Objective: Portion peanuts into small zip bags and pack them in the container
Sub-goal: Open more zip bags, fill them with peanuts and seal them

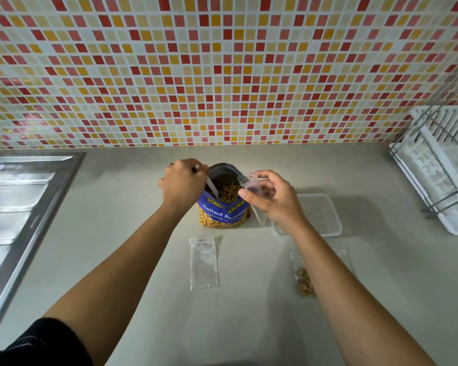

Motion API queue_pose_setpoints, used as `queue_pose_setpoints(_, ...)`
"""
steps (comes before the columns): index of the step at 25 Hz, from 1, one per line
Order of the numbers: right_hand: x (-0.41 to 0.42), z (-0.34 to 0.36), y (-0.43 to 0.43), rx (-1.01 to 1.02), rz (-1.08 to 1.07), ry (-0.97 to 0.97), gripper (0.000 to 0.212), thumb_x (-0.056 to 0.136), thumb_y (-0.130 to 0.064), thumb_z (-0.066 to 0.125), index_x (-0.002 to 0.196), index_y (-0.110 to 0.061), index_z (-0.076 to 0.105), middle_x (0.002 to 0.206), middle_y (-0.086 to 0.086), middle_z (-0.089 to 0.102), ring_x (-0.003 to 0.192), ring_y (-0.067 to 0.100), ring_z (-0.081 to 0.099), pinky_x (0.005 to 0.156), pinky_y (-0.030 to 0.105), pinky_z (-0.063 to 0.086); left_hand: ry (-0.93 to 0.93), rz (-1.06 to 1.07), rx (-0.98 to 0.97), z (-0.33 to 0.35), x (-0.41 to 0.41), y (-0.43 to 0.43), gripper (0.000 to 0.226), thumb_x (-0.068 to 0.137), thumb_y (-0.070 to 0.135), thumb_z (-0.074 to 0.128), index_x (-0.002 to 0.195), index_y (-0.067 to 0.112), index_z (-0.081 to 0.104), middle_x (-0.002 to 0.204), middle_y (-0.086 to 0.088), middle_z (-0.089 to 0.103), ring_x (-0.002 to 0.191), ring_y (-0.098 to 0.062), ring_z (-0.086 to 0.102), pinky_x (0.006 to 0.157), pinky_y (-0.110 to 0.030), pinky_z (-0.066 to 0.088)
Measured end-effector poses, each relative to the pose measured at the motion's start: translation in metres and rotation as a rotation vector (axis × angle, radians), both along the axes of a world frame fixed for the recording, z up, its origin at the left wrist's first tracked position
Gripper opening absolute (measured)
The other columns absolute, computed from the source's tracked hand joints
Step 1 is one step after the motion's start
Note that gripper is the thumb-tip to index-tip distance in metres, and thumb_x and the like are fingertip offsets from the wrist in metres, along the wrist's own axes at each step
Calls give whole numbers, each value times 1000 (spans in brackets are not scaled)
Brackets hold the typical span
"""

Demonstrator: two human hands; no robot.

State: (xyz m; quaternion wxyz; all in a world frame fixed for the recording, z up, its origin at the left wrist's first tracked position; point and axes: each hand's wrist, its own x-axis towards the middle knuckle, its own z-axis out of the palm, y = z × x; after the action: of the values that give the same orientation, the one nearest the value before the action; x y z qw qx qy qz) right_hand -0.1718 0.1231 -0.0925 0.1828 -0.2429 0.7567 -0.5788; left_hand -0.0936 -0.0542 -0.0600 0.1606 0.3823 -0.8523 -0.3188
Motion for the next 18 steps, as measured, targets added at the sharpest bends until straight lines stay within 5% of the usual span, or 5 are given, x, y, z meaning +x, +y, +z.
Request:
queue_pose_setpoints(6,2,1,-1,8,-2,-22,48,71,-39,78,111,-22,57,94,-8,71,88,7,65,63,14,52,-97,-108,-20,7,-3,7,25,93,33,49,81,20,67,76,-1,60,86,-25,54,85,-46,44)
queue_pose_setpoints(11,3,4,1,19,-5,-18,48,72,-39,77,111,-22,57,92,-14,69,87,4,65,62,11,51,57,-4,227,6,-4,-4,22,89,34,56,74,22,67,83,-7,68,86,-29,61,85,-51,52)
queue_pose_setpoints(18,1,2,1,-59,7,-137,43,73,-32,77,110,-23,57,101,-6,70,96,14,66,68,18,53,203,76,536,11,0,-3,25,94,26,52,89,6,67,76,-3,61,73,-13,54,54,-16,43)
